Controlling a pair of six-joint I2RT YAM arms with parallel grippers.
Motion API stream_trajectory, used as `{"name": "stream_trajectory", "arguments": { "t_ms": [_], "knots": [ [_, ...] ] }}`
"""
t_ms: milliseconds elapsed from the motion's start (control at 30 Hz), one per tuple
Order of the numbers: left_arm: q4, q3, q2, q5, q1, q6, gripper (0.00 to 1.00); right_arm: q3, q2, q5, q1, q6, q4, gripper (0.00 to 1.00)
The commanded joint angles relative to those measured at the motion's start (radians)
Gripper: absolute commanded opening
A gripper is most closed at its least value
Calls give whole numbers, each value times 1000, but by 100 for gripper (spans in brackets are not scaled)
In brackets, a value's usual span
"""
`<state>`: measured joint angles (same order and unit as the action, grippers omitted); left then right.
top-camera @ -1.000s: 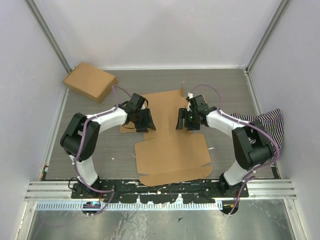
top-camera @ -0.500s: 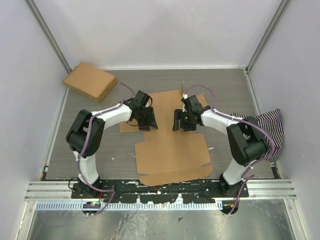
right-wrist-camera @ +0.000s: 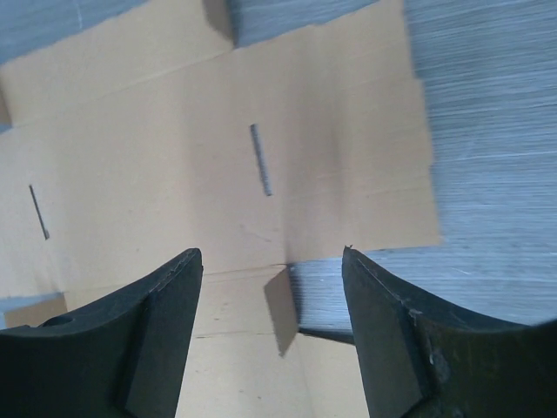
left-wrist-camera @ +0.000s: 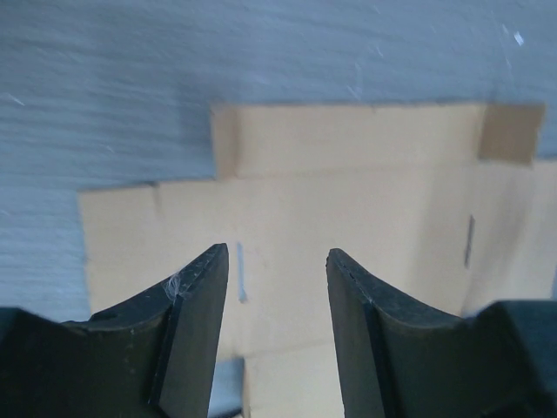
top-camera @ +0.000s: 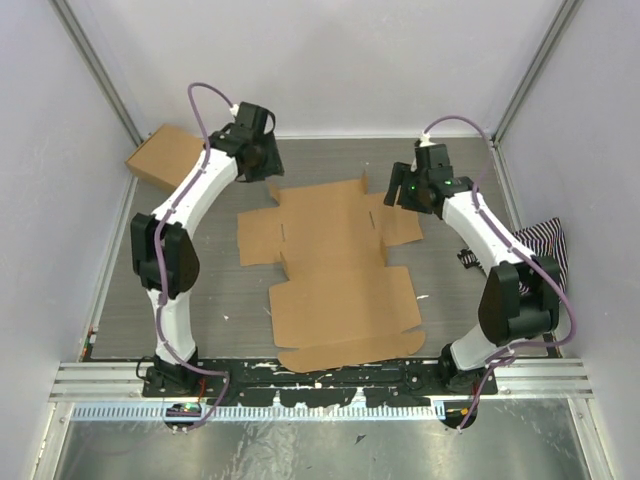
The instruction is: Fold the paper box
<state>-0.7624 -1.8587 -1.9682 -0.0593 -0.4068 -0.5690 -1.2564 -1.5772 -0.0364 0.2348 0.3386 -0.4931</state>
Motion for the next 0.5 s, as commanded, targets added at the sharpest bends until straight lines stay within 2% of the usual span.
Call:
{"name": "stream_trajectory", "arguments": {
  "t_ms": [0, 233, 467],
  "knots": [
    [-164, -160, -165, -106, 44, 56, 56, -36, 74, 22, -15, -30, -52, 70],
    [-287, -452, -426, -128, 51, 66, 54, 12, 87, -12, -16, -15, -45, 70],
    [-263, -470, -480, -142, 51, 63, 48, 23, 82, -32, -16, -6, -38, 70]
  ]
}}
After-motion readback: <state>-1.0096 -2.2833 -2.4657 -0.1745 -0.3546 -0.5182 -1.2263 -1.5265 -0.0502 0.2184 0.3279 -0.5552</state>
